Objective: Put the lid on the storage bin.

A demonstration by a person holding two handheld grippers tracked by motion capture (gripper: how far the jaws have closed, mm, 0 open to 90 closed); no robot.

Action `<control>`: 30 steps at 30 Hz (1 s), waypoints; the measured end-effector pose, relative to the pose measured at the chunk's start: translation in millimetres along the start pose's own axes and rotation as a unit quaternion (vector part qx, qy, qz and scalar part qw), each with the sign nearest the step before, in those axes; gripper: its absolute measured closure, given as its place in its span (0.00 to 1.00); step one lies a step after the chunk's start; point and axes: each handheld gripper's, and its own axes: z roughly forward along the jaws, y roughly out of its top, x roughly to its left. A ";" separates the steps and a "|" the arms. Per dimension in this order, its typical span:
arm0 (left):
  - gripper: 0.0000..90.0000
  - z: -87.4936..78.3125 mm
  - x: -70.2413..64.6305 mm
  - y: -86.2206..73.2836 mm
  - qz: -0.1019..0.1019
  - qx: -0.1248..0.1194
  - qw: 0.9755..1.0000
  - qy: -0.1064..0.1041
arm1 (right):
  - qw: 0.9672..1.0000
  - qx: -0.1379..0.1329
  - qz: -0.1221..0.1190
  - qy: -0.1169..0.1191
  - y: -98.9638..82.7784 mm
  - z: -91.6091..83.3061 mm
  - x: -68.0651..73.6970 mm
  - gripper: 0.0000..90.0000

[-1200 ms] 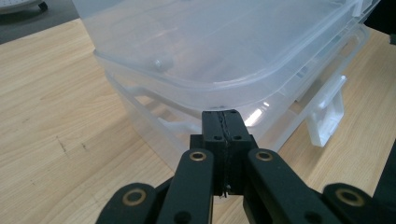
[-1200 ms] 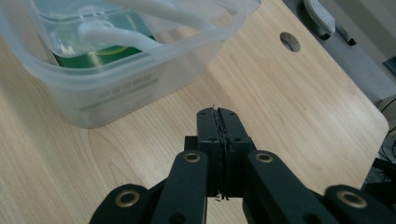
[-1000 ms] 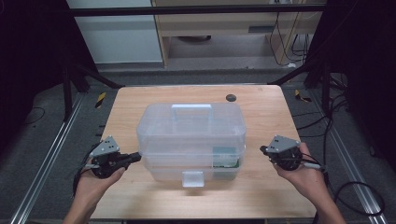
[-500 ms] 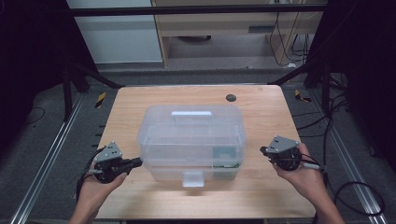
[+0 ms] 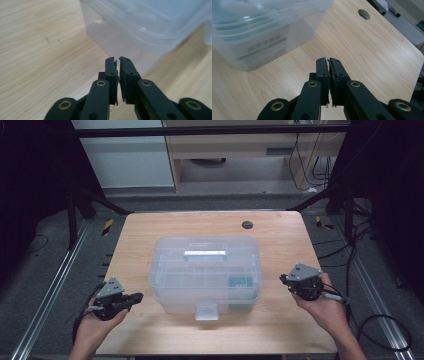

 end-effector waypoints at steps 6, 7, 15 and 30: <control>0.78 14.5 23.9 5.3 0.005 -0.007 0.999 0.047 | 0.999 0.002 0.042 -0.022 -7.0 18.4 -11.2 0.90; 0.77 17.1 27.1 6.3 0.006 -0.008 0.999 0.050 | 0.998 0.001 0.057 -0.030 -9.1 24.1 -15.3 0.88; 0.38 58.2 54.8 8.2 0.011 0.005 0.996 0.084 | 0.989 0.001 0.139 -0.057 -17.4 57.9 -31.6 0.56; 0.04 118.6 73.1 -10.1 -0.074 0.038 0.993 0.089 | 0.952 0.059 0.283 -0.104 -45.3 111.2 -37.1 0.14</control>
